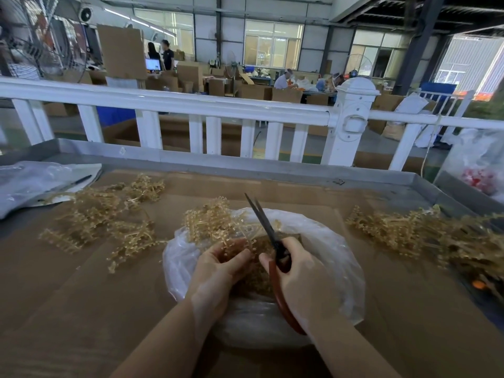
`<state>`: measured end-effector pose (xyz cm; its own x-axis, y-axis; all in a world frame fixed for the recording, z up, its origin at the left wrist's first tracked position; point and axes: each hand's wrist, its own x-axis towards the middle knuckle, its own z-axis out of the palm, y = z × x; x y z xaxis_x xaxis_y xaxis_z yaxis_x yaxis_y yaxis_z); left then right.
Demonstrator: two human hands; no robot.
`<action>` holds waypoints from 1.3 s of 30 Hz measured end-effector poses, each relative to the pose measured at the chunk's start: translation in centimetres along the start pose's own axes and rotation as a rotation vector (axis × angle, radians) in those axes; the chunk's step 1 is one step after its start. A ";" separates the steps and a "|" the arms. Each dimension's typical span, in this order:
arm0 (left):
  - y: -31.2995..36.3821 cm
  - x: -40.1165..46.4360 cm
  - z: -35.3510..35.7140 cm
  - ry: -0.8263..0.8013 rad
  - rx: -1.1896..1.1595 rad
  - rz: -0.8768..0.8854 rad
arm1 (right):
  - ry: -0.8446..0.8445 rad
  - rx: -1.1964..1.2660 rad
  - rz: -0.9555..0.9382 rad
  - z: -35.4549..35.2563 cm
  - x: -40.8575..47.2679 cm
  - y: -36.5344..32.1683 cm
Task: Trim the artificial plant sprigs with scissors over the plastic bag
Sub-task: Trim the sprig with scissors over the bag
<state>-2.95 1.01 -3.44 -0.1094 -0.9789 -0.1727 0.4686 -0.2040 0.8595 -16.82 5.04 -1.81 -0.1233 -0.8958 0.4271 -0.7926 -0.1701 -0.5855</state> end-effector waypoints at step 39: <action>0.5 -0.9 0.2 0.009 -0.009 -0.035 | 0.051 -0.083 -0.176 -5.1 0.1 -3.9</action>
<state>-2.78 1.83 -2.79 -0.1183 -0.9712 -0.2066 0.4721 -0.2381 0.8488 -16.81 7.70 3.99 -0.0071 -0.8329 0.5534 -0.8509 -0.2857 -0.4409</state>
